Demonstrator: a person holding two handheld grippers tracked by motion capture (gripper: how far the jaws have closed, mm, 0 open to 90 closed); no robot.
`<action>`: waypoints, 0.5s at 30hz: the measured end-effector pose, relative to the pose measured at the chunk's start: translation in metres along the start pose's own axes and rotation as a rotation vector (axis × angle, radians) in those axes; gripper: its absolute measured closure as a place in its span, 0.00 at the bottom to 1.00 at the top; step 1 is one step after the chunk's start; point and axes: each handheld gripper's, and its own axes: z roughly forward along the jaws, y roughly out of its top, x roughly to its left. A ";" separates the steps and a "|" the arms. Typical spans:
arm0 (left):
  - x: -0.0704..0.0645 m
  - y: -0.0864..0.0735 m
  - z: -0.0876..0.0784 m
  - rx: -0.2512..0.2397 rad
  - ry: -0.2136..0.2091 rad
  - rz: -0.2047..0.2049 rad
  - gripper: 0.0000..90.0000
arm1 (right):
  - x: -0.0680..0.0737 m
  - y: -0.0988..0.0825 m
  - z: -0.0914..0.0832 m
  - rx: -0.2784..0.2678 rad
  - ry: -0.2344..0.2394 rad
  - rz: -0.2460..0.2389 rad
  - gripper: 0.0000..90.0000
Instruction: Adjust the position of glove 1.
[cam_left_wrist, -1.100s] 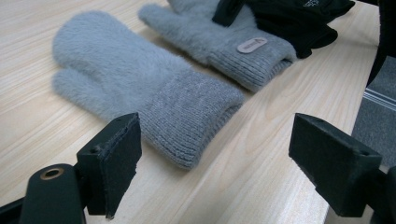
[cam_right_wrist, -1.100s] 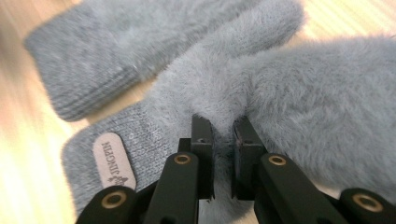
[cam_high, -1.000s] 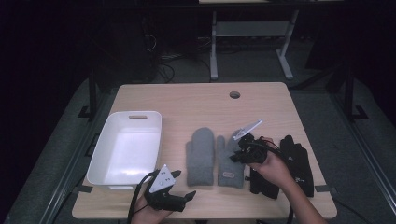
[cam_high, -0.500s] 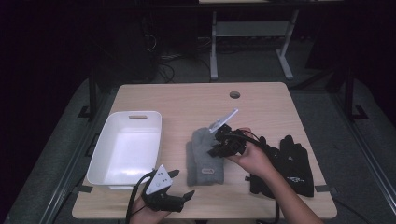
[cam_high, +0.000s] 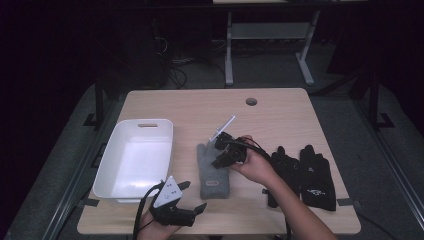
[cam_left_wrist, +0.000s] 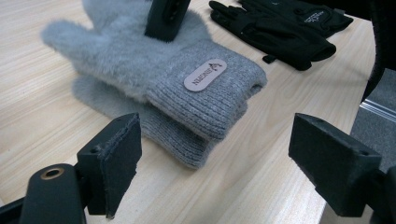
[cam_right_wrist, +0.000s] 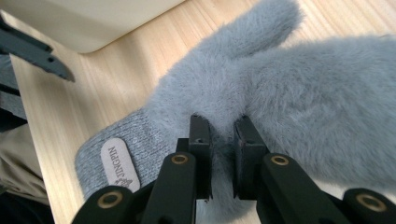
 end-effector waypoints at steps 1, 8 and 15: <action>0.000 0.000 0.000 0.003 0.000 0.000 0.19 | -0.002 0.000 0.002 0.000 0.000 0.002 0.89; 0.002 -0.001 0.001 0.005 -0.003 -0.013 0.19 | -0.007 -0.002 0.014 0.018 0.010 0.030 0.74; 0.000 -0.002 0.005 0.026 -0.009 -0.014 0.19 | -0.008 -0.008 -0.002 -0.059 -0.014 0.064 0.77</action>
